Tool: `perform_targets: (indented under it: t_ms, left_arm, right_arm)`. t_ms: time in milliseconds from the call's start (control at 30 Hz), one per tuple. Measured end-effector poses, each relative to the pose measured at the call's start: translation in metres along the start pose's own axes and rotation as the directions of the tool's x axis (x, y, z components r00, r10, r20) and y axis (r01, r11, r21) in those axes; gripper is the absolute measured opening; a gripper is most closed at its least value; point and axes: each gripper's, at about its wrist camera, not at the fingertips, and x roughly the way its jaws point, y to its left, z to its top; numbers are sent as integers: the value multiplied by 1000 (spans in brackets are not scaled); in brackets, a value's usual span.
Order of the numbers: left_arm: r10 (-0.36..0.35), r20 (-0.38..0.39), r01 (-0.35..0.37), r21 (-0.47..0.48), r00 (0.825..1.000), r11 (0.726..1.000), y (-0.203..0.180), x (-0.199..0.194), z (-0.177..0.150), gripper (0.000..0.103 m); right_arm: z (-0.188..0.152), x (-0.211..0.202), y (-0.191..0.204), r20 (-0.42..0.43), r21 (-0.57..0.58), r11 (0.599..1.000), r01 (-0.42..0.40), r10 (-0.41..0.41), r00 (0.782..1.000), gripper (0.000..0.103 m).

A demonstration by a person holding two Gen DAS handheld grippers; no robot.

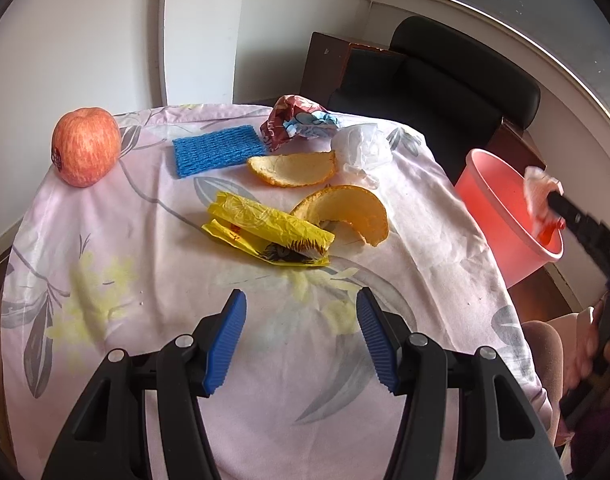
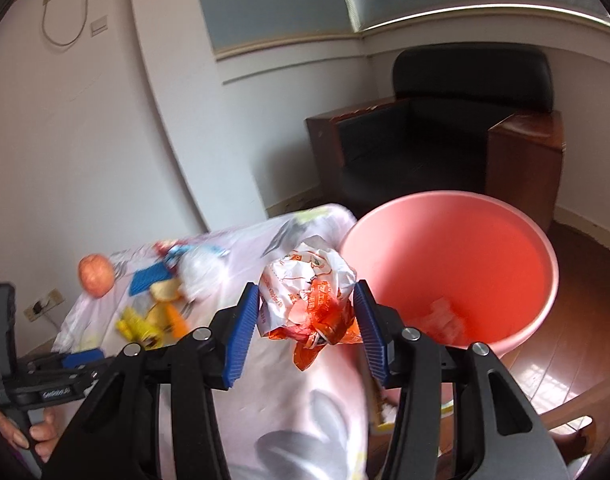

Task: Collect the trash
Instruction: 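Lower the orange wrapper into the pink bucket and open the right gripper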

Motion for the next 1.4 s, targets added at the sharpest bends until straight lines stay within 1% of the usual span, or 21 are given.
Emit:
perform_targets:
  t_ms: [200, 333, 633, 867, 1033, 1133, 1400]
  left_arm:
    - [27, -7, -26, 25, 1000, 999, -10, 2, 7, 56]
    - [46, -16, -45, 60, 999, 997, -25, 4, 11, 57]
    - [66, -35, -61, 119, 997, 991, -59, 12, 19, 57]
    - [71, -46, -63, 153, 996, 986, -78, 19, 23, 57]
    - [71, -55, -61, 161, 996, 985, -83, 23, 23, 57]
    - [70, -54, -60, 163, 996, 985, -84, 22, 22, 57]
    - [61, -45, -55, 137, 997, 989, -76, 19, 21, 57]
  right_arm:
    - [15, 5, -38, 45, 52, 996, 76, -79, 996, 50]
    - [17, 13, -58, 49, 75, 992, 100, -104, 993, 50]
    - [15, 28, -89, 38, 118, 986, 119, -124, 992, 50]
    - [12, 36, -111, 3, 177, 976, 128, -130, 991, 50]
    - [8, 40, -118, -25, 208, 971, 121, -119, 993, 50]
    - [7, 39, -115, -18, 206, 973, 105, -103, 995, 63]
    - [10, 32, -100, -6, 164, 981, 107, -108, 994, 64]
